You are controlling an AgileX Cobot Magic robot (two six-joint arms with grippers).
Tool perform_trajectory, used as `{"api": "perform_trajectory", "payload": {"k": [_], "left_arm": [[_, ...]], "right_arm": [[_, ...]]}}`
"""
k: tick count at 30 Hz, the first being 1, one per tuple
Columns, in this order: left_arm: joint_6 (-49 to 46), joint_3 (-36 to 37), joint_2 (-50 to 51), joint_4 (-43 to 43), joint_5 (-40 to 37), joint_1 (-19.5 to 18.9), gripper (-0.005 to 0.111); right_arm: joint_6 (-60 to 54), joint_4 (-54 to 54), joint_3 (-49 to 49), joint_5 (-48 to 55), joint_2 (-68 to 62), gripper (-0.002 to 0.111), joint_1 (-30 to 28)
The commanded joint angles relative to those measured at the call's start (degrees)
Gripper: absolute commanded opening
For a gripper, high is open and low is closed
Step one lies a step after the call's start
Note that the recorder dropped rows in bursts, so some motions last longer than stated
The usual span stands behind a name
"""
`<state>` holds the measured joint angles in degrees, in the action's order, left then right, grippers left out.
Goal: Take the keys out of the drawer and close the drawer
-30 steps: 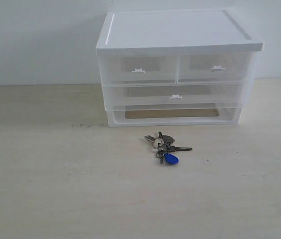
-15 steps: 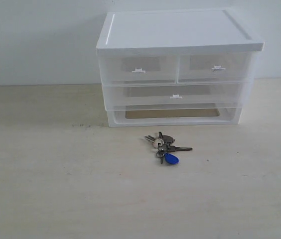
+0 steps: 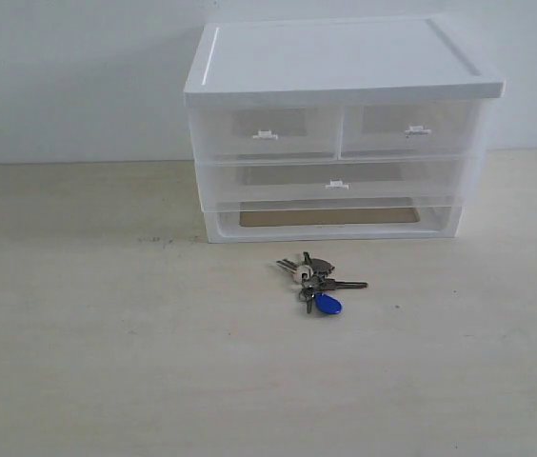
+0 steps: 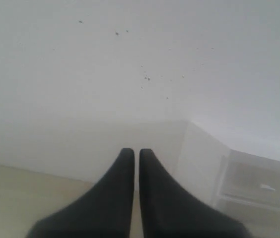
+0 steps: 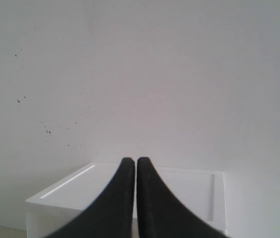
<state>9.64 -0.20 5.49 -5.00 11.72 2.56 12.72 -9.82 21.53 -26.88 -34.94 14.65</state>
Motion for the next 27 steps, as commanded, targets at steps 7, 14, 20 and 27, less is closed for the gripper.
{"api": "perform_trajectory", "payload": {"k": [7, 14, 20, 27], "left_arm": [[-12.7, 0.2, -5.5, -0.6, -12.9, -2.9, 0.004], [-12.7, 0.2, -5.5, 2.6, -23.8, -2.9, 0.004], [-13.8, 0.2, -5.5, 2.6, -28.9, -2.9, 0.004], [-14.0, 0.2, -5.5, 2.6, -28.9, -2.9, 0.004]], "right_arm": [[0.3, 0.1, -0.4, 0.2, 0.3, 0.000, -0.3], [0.3, 0.1, -0.4, 0.2, 0.3, 0.000, -0.3], [0.3, 0.1, -0.4, 0.8, 0.3, 0.000, -0.3], [0.3, 0.1, -0.4, 0.8, 0.3, 0.000, -0.3]]}}
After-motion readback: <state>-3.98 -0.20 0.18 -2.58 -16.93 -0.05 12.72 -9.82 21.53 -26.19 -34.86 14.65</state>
